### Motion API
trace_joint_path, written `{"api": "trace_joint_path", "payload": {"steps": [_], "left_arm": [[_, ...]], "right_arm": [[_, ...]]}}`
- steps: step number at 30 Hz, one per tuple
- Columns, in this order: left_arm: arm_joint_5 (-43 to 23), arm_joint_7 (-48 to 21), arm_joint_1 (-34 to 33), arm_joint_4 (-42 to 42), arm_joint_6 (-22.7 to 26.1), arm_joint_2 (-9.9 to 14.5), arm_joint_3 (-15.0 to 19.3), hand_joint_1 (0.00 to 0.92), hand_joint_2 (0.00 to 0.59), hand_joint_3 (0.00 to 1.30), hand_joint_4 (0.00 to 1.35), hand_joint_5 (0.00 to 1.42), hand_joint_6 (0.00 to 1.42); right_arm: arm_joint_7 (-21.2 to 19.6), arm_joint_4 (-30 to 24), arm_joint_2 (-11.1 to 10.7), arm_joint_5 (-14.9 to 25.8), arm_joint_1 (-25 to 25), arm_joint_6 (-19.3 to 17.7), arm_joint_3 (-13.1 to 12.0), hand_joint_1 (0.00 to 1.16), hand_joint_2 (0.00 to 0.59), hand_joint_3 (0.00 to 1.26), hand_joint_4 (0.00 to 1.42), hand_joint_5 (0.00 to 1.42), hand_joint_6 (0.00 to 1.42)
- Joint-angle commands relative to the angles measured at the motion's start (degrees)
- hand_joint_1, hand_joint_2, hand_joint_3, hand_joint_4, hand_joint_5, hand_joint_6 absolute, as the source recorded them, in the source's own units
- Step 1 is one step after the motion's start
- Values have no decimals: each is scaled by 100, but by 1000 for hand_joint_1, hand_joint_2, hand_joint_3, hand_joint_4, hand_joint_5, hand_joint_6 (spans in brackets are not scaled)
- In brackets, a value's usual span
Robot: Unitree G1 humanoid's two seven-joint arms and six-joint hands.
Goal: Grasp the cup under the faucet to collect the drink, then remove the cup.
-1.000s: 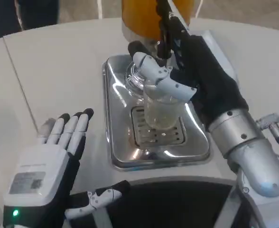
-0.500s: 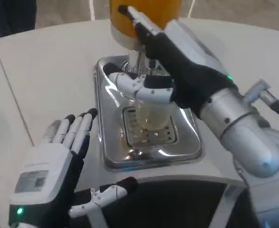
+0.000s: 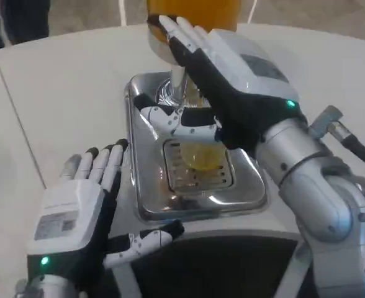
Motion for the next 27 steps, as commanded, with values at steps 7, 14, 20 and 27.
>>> {"api": "trace_joint_path", "payload": {"steps": [7, 14, 20, 27], "left_arm": [[11, 306, -728, 559, 188, -233, -86, 108, 36, 0, 0, 0, 0], [-277, 378, -1017, 728, 85, -419, -181, 134, 32, 0, 0, 0, 0], [-484, 470, -1130, 877, -12, -542, -239, 154, 32, 0, 0, 0, 0], [-637, 520, -1327, 1081, -54, -577, -324, 156, 32, 0, 0, 0, 0]], "right_arm": [[264, 32, 206, 26, 216, -268, 56, 602, 396, 44, 0, 3, 95], [384, -27, 215, -49, 265, -301, 34, 610, 397, 44, 0, 3, 95], [495, -119, 282, -33, 357, -266, -73, 613, 397, 44, 0, 3, 95], [576, -145, 302, -67, 386, -302, -117, 615, 396, 38, 0, 3, 95]]}}
